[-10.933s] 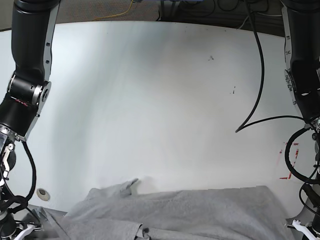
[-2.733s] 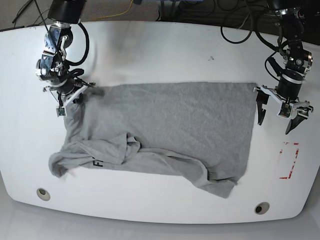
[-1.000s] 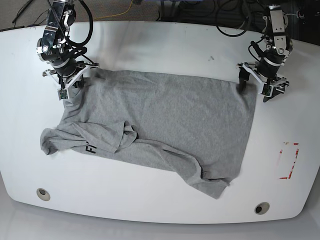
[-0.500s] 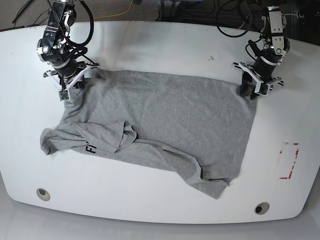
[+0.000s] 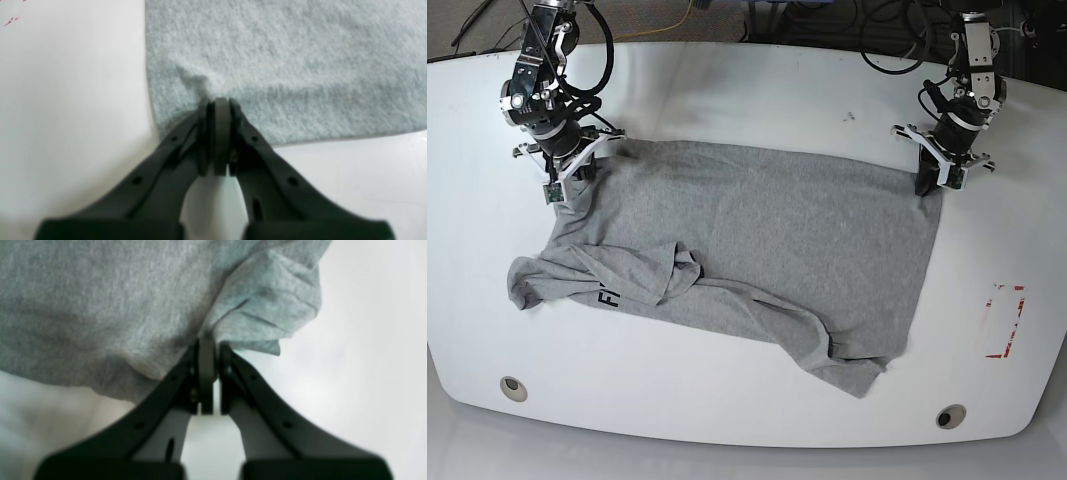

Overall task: Layout the t-shirt on the table in an organized manner, then fold the t-shirt properly
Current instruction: 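Lower the left gripper and pinch the shirt corner beneath it, then lower the right gripper and pinch the other shirt corner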

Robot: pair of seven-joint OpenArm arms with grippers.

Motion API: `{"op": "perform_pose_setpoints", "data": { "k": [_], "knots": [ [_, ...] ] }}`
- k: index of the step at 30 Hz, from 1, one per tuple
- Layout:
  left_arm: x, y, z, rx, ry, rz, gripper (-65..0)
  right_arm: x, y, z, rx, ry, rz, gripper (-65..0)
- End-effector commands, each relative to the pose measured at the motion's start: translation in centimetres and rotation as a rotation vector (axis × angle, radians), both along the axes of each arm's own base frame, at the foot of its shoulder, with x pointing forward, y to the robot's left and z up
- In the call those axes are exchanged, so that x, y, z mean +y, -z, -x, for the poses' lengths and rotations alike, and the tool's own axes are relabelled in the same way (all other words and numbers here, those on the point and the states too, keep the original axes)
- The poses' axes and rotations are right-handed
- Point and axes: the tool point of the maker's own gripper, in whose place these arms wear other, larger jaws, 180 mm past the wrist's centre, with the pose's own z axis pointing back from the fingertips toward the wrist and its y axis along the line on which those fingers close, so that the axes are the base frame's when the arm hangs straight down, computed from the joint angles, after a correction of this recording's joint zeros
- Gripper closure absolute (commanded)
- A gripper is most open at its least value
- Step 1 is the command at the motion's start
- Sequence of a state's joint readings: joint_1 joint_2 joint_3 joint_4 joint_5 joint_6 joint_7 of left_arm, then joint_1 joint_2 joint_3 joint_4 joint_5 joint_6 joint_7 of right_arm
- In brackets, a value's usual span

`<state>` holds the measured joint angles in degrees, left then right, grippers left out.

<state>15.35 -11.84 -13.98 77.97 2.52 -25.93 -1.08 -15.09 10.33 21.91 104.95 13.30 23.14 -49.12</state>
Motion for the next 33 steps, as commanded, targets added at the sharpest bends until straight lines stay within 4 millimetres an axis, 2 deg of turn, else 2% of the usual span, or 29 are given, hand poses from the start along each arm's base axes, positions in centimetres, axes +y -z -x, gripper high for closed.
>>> {"op": "perform_pose_setpoints", "data": {
  "k": [1,5,8,10,12,14,19,27,33],
  "knots": [
    [1.2,1.4,1.0,0.082,-0.007,-0.070,0.0,-0.4,-1.3,-0.9,-0.051,-0.006,0.018,-1.9],
    [1.3,1.3,0.9,0.079,-0.007,-0.071,0.0,-0.5,-1.7,-0.9,-0.060,-0.005,0.021,-12.8],
    [1.4,1.0,0.4,0.069,-0.010,-0.072,0.0,-1.8,-2.8,-0.9,-0.091,0.031,0.039,-27.3],
    [1.4,1.0,0.4,0.069,-0.010,-0.072,0.0,-2.2,-3.3,-0.9,-0.105,0.044,0.045,-33.9],
    [1.4,1.0,0.4,0.069,-0.010,-0.072,0.0,-2.6,-3.8,-0.9,-0.123,0.068,0.042,-40.2],
    [1.4,1.0,0.4,0.069,-0.010,-0.072,0.0,-3.5,-4.6,-1.0,-0.147,0.102,0.049,-43.8],
    [1.8,0.8,0.3,0.068,-0.005,-0.086,0.0,-5.5,-6.2,-2.0,-0.206,0.164,0.057,-45.1],
    [2.1,0.5,-0.3,0.056,-0.006,-0.091,0.0,-8.7,-4.8,-3.8,-0.217,0.277,-0.099,-45.2],
    [2.1,0.4,-0.3,0.057,-0.005,-0.094,0.0,-10.4,-2.7,-5.2,-0.189,0.329,-0.253,-45.0]
  ]
}}
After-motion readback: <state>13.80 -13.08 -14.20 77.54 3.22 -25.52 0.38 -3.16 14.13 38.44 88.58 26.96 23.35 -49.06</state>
